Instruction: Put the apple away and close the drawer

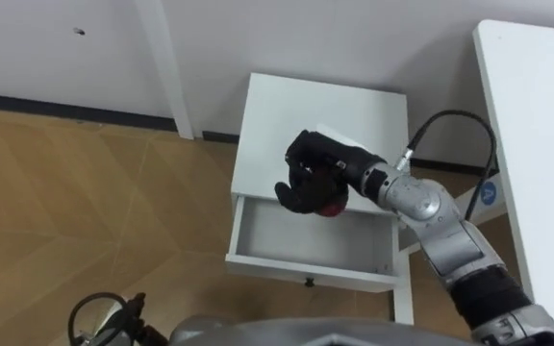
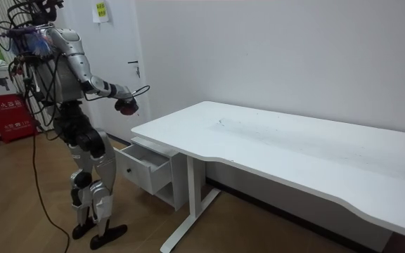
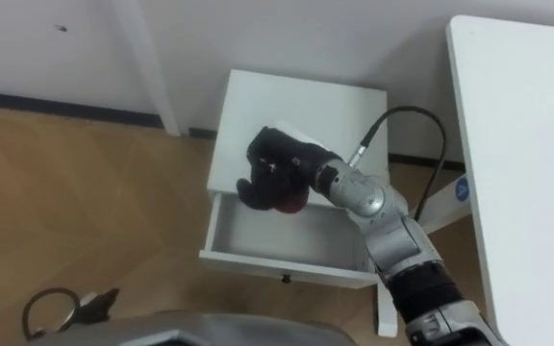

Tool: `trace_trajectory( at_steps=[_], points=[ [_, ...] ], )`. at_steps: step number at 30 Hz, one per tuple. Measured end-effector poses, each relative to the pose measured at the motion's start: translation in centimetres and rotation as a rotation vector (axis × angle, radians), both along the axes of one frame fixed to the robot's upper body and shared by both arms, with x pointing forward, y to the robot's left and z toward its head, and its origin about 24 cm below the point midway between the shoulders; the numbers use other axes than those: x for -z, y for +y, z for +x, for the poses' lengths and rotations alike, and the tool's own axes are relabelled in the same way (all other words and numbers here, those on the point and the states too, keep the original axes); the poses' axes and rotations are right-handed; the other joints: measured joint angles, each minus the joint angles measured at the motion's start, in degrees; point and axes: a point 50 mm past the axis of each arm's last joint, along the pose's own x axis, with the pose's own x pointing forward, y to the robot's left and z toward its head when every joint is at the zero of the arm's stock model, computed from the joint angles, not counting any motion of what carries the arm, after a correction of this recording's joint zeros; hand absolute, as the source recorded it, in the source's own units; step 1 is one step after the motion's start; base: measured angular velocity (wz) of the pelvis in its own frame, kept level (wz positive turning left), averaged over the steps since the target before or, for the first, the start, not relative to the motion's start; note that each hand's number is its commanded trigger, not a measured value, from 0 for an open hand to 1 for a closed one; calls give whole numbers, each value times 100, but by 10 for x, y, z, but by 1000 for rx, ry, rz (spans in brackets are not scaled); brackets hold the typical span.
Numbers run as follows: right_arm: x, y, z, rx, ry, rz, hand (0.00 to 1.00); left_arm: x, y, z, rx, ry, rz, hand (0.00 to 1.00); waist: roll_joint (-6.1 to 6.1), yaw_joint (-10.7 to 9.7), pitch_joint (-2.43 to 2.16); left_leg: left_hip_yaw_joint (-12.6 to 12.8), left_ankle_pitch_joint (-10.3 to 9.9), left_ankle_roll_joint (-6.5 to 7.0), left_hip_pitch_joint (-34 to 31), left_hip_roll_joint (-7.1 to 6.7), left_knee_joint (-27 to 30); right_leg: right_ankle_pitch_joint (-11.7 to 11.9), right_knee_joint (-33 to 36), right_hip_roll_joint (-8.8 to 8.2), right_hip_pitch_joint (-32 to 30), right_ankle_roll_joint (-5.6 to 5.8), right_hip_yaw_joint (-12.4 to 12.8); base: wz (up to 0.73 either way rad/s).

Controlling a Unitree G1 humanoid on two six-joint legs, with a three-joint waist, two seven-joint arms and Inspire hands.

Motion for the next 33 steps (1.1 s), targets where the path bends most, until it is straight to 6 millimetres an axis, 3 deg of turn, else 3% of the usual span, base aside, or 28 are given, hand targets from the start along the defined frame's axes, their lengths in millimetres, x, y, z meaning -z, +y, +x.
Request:
trace_trajectory(
  at_steps=[8, 20, 33],
  points=[
    [0, 3, -1, -25, 23, 19, 0, -1, -2, 9, 22, -20, -4, 0, 56, 0, 16, -87, 0, 0, -29, -6, 1, 0, -1, -6, -6, 0, -79, 3],
    [2, 4, -3, -38, 36, 13, 0, -1, -3, 11, 20, -26, -7, 0, 56, -32, 2, -103, 1, 1, -30, -14, 1, 0, -14, -9, 6, 0, -85, 0],
    [20, -5, -14, 22, 112, -9, 0, -1, -2, 6, -7, -27, -7, 0, 36, -76, -33, -80, 6, 10, -12, -17, 3, 0, -2, -18, 25, 1, -80, 0]
  ],
)
